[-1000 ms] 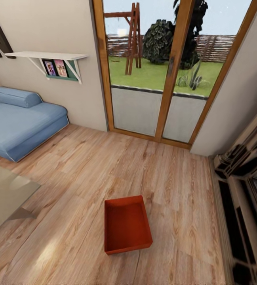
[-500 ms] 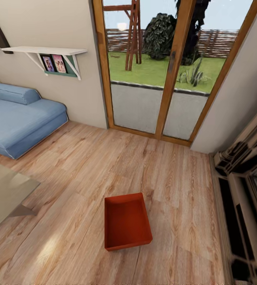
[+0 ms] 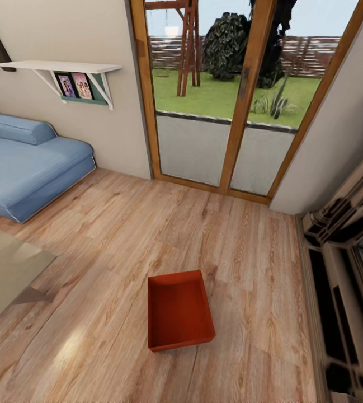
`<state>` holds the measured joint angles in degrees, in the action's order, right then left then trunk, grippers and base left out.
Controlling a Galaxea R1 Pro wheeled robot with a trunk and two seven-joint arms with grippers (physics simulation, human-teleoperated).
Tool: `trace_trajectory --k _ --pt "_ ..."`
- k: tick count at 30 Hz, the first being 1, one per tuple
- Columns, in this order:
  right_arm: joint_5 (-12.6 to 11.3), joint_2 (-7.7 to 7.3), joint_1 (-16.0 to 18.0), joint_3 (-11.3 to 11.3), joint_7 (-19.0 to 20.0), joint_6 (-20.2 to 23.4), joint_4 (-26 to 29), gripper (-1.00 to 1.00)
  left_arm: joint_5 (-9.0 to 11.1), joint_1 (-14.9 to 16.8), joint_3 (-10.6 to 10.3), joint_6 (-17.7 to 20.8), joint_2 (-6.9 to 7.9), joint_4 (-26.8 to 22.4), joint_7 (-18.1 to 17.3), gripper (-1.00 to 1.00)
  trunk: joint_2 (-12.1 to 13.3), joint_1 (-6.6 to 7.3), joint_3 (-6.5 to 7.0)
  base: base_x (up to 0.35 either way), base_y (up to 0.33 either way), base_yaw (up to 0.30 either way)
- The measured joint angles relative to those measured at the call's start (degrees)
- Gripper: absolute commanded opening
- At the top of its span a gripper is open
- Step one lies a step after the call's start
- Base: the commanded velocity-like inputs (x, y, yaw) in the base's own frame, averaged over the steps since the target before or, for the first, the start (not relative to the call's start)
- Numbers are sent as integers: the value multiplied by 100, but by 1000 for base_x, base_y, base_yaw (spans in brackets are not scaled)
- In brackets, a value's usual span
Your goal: Move the two storage containers from the living room to the garage. In the garage, place one container on the floor and stack the other container on top of it (either order is fine).
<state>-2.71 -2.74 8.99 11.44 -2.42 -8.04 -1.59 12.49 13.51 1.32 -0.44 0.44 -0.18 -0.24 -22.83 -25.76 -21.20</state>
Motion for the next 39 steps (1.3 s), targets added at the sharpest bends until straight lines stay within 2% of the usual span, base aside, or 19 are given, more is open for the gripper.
trace_trajectory --k 39 --pt "32 37 0 14 27 63 0 100 4 0 0 -3 0 -1 0 100 0 0 -19 0 0 0"
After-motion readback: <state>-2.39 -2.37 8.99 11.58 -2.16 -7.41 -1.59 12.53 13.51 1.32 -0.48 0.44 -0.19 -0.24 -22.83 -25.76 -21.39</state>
